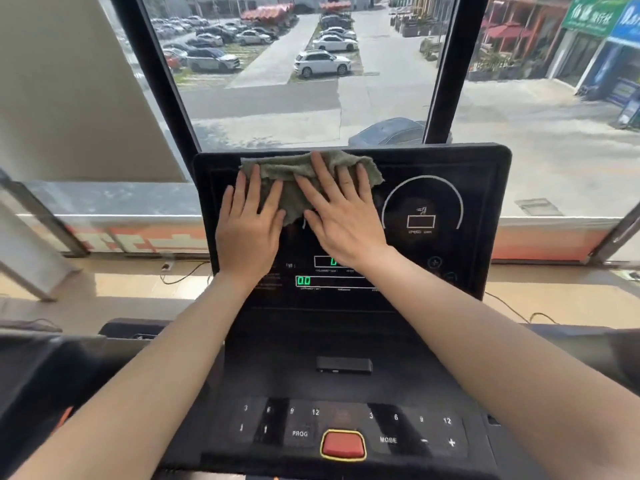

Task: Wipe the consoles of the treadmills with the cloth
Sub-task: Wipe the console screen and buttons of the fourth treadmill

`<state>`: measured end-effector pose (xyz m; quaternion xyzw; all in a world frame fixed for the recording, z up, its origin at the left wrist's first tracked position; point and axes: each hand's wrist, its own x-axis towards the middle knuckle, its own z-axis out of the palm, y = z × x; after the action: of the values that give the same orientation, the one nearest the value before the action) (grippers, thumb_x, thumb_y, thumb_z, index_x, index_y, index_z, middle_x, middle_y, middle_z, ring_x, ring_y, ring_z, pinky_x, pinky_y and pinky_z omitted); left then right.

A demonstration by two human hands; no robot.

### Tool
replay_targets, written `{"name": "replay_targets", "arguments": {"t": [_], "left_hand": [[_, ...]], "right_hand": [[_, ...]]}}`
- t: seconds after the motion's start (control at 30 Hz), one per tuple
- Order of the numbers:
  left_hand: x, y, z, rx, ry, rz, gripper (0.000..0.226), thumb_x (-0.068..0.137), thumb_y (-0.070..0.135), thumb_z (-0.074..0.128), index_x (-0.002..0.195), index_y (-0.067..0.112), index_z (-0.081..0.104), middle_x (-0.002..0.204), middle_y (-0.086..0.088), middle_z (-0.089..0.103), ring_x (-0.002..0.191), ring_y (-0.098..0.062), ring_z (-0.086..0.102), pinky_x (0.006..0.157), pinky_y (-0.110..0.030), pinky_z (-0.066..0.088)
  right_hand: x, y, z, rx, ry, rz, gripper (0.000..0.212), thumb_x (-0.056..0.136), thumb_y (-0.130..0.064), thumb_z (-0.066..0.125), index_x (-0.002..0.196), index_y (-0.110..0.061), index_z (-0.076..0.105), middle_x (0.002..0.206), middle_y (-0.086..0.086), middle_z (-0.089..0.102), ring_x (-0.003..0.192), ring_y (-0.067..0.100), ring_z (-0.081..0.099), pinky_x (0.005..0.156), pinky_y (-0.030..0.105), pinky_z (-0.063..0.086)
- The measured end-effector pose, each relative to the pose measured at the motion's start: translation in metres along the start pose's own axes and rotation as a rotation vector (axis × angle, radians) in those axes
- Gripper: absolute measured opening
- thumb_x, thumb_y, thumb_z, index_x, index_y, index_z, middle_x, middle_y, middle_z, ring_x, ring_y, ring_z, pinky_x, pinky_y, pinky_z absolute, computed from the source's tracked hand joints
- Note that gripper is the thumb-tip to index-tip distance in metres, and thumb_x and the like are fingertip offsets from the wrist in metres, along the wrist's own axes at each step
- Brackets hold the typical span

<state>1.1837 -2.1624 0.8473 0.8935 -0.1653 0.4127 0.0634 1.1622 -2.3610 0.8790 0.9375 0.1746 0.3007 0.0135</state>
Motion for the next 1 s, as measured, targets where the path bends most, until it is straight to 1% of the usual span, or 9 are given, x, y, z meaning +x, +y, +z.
{"name": "replay_targets", "arguments": {"t": [0.13, 0.3, 0.37, 0.47, 0.6, 0.7, 0.8, 0.9, 1.0], "left_hand": [[-0.019, -0.044, -0.011, -0.001, -0.023, -0.092, 0.048, 0.109, 0.034, 0.043, 0.154, 0.018, 0.041, 0.163, -0.014, 0.030, 0.151, -0.035, 0.027, 0.122, -0.051, 0.027], [-0.045, -0.055, -0.012, 0.011, -0.009, -0.128, 0.044, 0.106, 0.027, 0.052, 0.147, 0.012, 0.051, 0.159, -0.018, 0.038, 0.148, -0.040, 0.032, 0.118, -0.054, 0.032], [-0.054, -0.042, -0.009, 0.009, 0.016, -0.088, 0.042, 0.104, 0.025, 0.056, 0.143, 0.011, 0.056, 0.156, -0.017, 0.043, 0.145, -0.041, 0.035, 0.114, -0.054, 0.036], [-0.062, -0.016, -0.003, -0.014, 0.036, 0.007, 0.037, 0.100, 0.021, 0.062, 0.136, 0.011, 0.063, 0.153, -0.014, 0.048, 0.138, -0.038, 0.041, 0.108, -0.047, 0.036], [-0.055, 0.030, 0.006, -0.133, 0.028, 0.131, 0.033, 0.100, 0.014, 0.064, 0.132, 0.004, 0.065, 0.150, -0.020, 0.050, 0.134, -0.038, 0.048, 0.115, -0.045, 0.040], [-0.043, 0.070, 0.013, -0.219, 0.045, 0.196, 0.031, 0.100, 0.013, 0.064, 0.129, 0.002, 0.067, 0.149, -0.020, 0.051, 0.134, -0.037, 0.049, 0.113, -0.045, 0.042], [-0.031, 0.108, 0.022, -0.278, 0.080, 0.234, 0.027, 0.099, 0.015, 0.066, 0.123, 0.004, 0.071, 0.146, -0.018, 0.055, 0.131, -0.035, 0.053, 0.109, -0.044, 0.046], [-0.019, 0.140, 0.031, -0.316, 0.102, 0.287, 0.022, 0.097, 0.016, 0.069, 0.118, 0.008, 0.074, 0.140, -0.014, 0.061, 0.124, -0.032, 0.056, 0.103, -0.041, 0.048], [-0.012, 0.166, 0.038, -0.343, 0.137, 0.346, 0.016, 0.095, 0.013, 0.071, 0.109, 0.011, 0.077, 0.131, -0.009, 0.067, 0.115, -0.030, 0.060, 0.099, -0.040, 0.048]], "right_hand": [[0.024, -0.041, 0.009, 0.000, -0.037, -0.101, 0.061, 0.104, -0.045, 0.032, 0.160, -0.027, 0.014, 0.168, 0.006, 0.002, 0.152, 0.034, 0.014, 0.123, 0.053, 0.004], [0.013, -0.057, 0.016, 0.032, -0.078, -0.164, 0.058, 0.104, -0.043, 0.033, 0.158, -0.025, 0.023, 0.168, 0.006, 0.007, 0.148, 0.033, 0.026, 0.123, 0.049, 0.008], [-0.005, -0.049, 0.018, 0.054, -0.067, -0.146, 0.057, 0.104, -0.041, 0.035, 0.158, -0.023, 0.025, 0.168, 0.006, 0.007, 0.147, 0.032, 0.028, 0.124, 0.048, 0.009], [-0.041, -0.031, 0.019, 0.067, -0.072, -0.061, 0.056, 0.105, -0.039, 0.036, 0.158, -0.023, 0.025, 0.168, 0.004, 0.005, 0.147, 0.032, 0.028, 0.124, 0.047, 0.009], [-0.084, 0.009, 0.016, 0.100, -0.047, 0.041, 0.054, 0.106, -0.035, 0.040, 0.157, -0.023, 0.027, 0.168, 0.001, 0.006, 0.147, 0.030, 0.027, 0.125, 0.046, 0.011], [-0.108, 0.044, 0.011, 0.115, 0.011, 0.102, 0.049, 0.105, -0.024, 0.044, 0.153, -0.019, 0.037, 0.167, 0.003, 0.015, 0.148, 0.031, 0.028, 0.124, 0.046, 0.016], [-0.127, 0.079, 0.004, 0.142, 0.091, 0.155, 0.043, 0.103, -0.010, 0.048, 0.146, -0.011, 0.049, 0.162, 0.007, 0.029, 0.145, 0.036, 0.034, 0.120, 0.049, 0.027], [-0.147, 0.112, 0.000, 0.149, 0.216, 0.225, 0.032, 0.100, -0.005, 0.051, 0.129, -0.005, 0.064, 0.151, 0.008, 0.048, 0.132, 0.038, 0.051, 0.111, 0.048, 0.041], [-0.167, 0.137, 0.000, 0.115, 0.366, 0.278, 0.017, 0.095, -0.002, 0.063, 0.107, -0.002, 0.075, 0.133, 0.010, 0.064, 0.117, 0.038, 0.064, 0.098, 0.046, 0.053]]}}
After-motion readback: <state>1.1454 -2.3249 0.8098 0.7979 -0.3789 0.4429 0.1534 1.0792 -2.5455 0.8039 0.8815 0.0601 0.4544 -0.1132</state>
